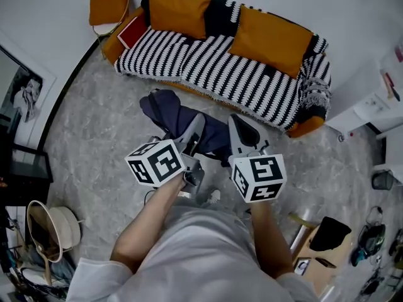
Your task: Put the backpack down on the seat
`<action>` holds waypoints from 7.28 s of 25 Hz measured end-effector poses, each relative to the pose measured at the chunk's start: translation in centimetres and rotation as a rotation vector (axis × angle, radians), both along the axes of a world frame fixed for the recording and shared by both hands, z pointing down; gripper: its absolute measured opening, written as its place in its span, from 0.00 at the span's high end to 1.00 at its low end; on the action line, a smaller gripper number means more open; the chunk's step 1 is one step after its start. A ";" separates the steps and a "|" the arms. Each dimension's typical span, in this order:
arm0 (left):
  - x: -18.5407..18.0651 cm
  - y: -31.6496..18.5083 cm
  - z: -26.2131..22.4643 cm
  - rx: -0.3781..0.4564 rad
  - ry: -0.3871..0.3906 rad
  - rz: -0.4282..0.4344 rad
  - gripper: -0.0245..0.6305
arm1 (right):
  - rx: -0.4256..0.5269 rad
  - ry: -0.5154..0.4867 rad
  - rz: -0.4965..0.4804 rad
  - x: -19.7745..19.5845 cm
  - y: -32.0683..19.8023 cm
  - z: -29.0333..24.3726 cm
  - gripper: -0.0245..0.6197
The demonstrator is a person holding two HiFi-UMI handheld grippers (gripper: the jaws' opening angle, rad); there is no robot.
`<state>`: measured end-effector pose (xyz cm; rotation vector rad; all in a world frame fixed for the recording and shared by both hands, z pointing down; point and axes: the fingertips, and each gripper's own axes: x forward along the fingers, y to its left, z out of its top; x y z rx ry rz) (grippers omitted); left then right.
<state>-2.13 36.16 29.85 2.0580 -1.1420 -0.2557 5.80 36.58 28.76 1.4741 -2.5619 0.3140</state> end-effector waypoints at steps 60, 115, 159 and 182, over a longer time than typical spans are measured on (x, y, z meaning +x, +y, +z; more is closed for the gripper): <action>-14.0 -42.8 5.3 -0.111 0.024 0.095 0.95 | -0.090 0.037 0.071 -14.6 -42.6 4.1 0.96; 4.0 -77.2 21.2 0.014 -0.605 1.546 0.95 | -0.270 -0.161 0.588 -0.2 -77.6 18.7 0.96; 6.8 -87.6 31.6 0.376 -1.151 1.869 0.95 | -0.339 -0.189 0.718 -0.3 -80.5 24.2 0.96; 7.6 -95.7 35.0 0.099 -1.181 1.285 0.77 | -0.375 -0.189 0.672 -1.0 -82.4 25.7 0.96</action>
